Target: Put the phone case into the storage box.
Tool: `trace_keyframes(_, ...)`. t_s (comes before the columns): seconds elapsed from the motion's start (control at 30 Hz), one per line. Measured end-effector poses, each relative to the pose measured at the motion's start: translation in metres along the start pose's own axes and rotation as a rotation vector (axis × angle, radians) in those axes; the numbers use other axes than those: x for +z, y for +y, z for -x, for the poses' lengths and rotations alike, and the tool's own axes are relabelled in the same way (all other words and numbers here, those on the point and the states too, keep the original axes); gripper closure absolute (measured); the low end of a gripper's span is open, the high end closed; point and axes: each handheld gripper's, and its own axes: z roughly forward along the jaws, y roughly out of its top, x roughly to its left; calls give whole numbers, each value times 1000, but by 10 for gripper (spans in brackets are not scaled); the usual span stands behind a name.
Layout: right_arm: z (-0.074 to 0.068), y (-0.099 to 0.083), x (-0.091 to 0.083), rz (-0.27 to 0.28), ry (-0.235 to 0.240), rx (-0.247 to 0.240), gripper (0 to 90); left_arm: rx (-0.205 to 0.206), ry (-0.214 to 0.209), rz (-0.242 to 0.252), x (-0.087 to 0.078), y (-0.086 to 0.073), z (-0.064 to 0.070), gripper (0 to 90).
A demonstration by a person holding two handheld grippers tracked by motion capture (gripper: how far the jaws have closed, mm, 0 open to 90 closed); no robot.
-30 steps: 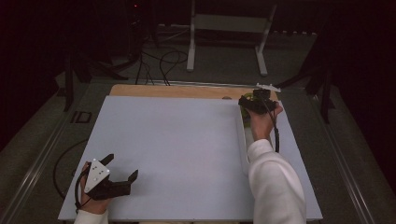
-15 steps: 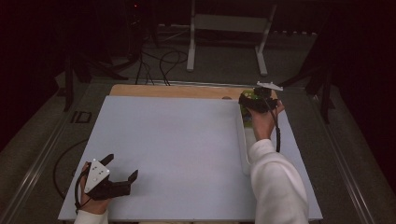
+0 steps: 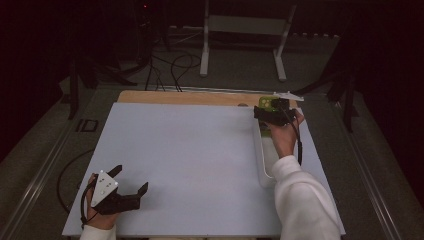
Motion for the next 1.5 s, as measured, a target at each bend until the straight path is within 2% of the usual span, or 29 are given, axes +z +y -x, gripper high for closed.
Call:
trace_keyframes(0.43,-16,-10,-28,6,90,-74,75,2,-2,-5,0,0,0,0)
trace_keyframes(0.6,-20,-15,-40,15,125,-81,75,0,-3,-4,0,0,0,0)
trace_keyframes(0.9,-28,-32,-72,36,199,-120,75,-1,-2,-8,1,0,0,0)
trace_keyframes(1.2,-37,-54,-94,58,238,-164,75,-2,-5,-10,1,1,0,0)
trace_keyframes(1.5,-35,-77,-111,92,284,-135,75,-7,-3,-6,0,1,-2,0)
